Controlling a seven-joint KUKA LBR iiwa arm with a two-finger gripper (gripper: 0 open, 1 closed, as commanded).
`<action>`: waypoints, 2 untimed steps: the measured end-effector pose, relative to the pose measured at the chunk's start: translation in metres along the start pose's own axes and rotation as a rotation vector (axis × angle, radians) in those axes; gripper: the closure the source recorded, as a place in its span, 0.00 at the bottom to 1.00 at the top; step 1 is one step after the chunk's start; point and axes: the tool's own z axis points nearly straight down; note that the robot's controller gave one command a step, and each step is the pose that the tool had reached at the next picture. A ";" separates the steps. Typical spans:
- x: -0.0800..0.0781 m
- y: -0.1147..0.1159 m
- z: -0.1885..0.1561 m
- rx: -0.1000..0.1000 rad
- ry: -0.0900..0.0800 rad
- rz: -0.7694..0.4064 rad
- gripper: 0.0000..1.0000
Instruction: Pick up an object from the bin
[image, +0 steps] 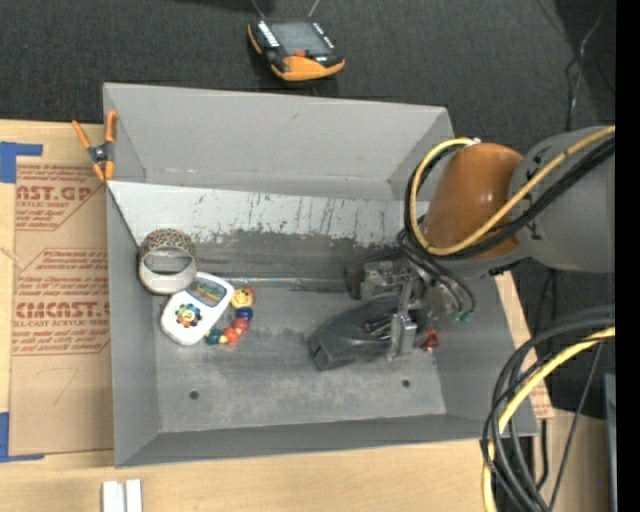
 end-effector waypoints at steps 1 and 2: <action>0.010 0.006 0.028 0.002 -0.014 0.128 0.00; 0.001 0.001 0.025 -0.001 -0.013 0.108 1.00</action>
Offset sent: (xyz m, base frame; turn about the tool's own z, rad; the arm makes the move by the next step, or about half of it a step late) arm -0.0049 -0.0021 -0.0294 0.1120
